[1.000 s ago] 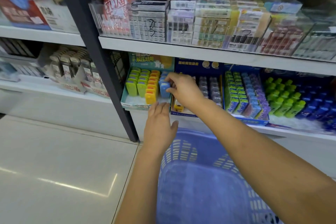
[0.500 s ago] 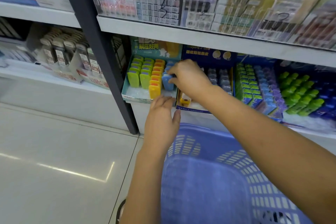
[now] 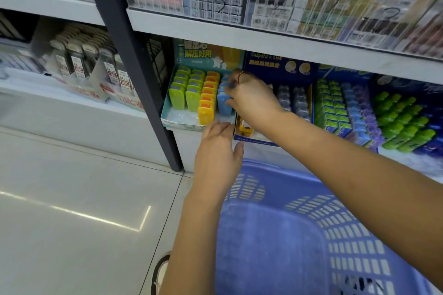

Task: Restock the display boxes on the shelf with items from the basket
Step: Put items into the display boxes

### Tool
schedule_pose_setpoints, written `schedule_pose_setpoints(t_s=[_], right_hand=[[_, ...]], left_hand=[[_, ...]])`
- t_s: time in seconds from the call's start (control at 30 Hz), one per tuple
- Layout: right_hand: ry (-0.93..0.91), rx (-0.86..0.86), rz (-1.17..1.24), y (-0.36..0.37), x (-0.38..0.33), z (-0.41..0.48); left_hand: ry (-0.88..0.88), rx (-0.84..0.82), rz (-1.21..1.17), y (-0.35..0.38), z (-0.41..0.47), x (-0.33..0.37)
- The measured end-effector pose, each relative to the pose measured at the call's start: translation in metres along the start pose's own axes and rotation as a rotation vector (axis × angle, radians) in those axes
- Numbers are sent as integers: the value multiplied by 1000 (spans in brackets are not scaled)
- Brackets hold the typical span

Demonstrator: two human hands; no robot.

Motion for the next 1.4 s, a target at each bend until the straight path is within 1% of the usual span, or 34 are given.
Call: schedule_pose_setpoints(t_s=[0.03, 0.1, 0.17, 0.33, 0.4, 0.47, 0.5, 0.53, 0.57, 0.6, 0.67, 0.73, 0.77, 0.83, 0.9, 1.0, 1.1, 1.17, 1.27, 1.4], right_hand=[[14, 5, 30, 3, 0, -3], [-21, 10, -118, 9, -5, -7], [-15, 23, -180, 9, -8, -9], [-13, 15, -153, -9, -14, -12], [12, 34, -58, -16, -14, -25], [23, 86, 103, -16, -11, -54], [25, 90, 182, -10, -8, -74], [30, 55, 232, 2, -3, -95], [42, -39, 243, 18, 2, -118], [70, -180, 229, 39, 8, -141], [144, -538, 173, 91, 20, -184], [160, -867, 121, 142, 34, -224], [159, -984, 106, 163, 41, -243], [171, -1164, 117, 198, 53, -274], [167, -1222, 138, 219, 59, -293], [177, -1187, 200, 235, 62, -299], [214, -1146, 259, 247, 64, -300], [256, -1116, 263, 254, 65, -303], [268, -1092, 272, 260, 66, -305], [277, -1089, 288, 263, 68, -304]], left_hand=[[0, -8, 2, 0, 0, 0], [3, -23, 5, 0, -1, -1], [1, -36, -11, -2, -3, -1], [32, -18, -61, -19, -9, 12], [-12, -43, -127, -21, -17, 17], [-66, -155, -104, -12, -28, 18], [-97, -261, -60, -1, -35, 16], [-134, -397, -14, 13, -44, 15], [-172, -549, 28, 29, -54, 12], [-204, -700, 63, 47, -66, 10], [-262, -973, 92, 83, -92, 4], [-321, -1199, 92, 113, -120, -3], [-333, -1291, 112, 126, -133, -7], [-326, -1442, 166, 145, -151, -14], [-318, -1544, 207, 155, -161, -19], [-271, -1590, 306, 162, -170, -22], [-199, -1564, 400, 168, -182, -23], [-192, -1537, 424, 174, -188, -26], [-240, -1524, 391, 180, -190, -31], [-369, -1549, 282, 183, -189, -46]])
Point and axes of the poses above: each hand's wrist, its own z-axis towards the middle knuckle, its own y-axis out of the palm, x = y × z, the point moved 2 cm from there along z, towards the middle knuckle, and after that the axes turned 8 degrees about y, right-handed, at the moved point
